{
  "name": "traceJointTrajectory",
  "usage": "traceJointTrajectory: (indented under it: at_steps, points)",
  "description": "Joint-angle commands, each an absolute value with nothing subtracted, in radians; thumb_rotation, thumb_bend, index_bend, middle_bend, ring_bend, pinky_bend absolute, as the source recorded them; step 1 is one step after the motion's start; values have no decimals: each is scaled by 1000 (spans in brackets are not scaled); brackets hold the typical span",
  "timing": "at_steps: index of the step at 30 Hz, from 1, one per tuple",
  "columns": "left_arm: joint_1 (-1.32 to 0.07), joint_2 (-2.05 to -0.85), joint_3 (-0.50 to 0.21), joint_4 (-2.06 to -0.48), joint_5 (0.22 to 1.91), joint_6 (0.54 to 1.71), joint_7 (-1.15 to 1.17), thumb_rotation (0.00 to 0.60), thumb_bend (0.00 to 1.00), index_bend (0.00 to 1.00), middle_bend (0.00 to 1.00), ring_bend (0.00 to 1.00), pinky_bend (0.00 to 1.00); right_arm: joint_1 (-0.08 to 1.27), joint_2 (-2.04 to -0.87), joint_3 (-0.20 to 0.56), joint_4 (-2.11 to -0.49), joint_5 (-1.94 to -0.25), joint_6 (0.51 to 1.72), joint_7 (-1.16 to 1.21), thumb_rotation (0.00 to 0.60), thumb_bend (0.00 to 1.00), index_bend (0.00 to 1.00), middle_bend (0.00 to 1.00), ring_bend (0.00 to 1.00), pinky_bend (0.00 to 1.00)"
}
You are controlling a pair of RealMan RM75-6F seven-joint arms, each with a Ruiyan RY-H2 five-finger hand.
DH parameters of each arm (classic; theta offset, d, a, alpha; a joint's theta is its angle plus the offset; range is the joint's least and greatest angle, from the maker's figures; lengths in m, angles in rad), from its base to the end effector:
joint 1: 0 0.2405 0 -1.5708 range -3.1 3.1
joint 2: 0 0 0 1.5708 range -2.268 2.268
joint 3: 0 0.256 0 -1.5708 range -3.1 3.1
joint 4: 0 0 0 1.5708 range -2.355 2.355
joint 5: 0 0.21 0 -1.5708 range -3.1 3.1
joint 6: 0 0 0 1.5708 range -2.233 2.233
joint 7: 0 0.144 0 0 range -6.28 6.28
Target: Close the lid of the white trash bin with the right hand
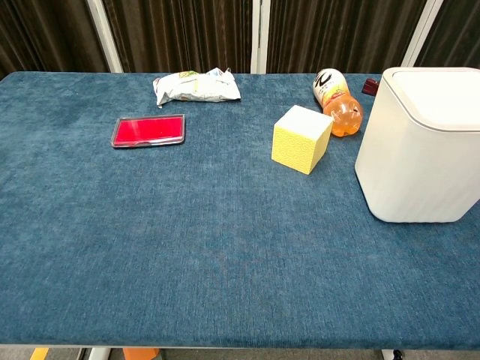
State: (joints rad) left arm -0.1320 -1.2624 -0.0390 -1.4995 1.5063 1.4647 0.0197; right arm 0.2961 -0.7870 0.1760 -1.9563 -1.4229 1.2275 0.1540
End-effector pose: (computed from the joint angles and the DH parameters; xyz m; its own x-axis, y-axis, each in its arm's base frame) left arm -0.3114 0.1942 0.1179 0.3871 0.0174 0.9219 0.9210 -0.0559 -0.3857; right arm -0.2173 -0.2496 0.2101 0.2441 -0.0969 0.9649 -0.9576 -0.1809 0.2241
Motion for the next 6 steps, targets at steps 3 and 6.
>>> traceJointTrajectory:
  at_steps: [3, 6]
  points:
    - [-130, -1269, -38, -1493, 1505, 1465, 16, 600, 67, 89, 90, 42, 132, 87, -1172, 80, -1547, -1447, 1477, -74, 600, 170, 0, 1, 0, 0]
    - [-129, -1274, -38, -1490, 1508, 1471, 13, 600, 67, 89, 90, 41, 132, 64, -1277, 94, -1409, -1426, 1533, -70, 600, 155, 0, 0, 0, 0]
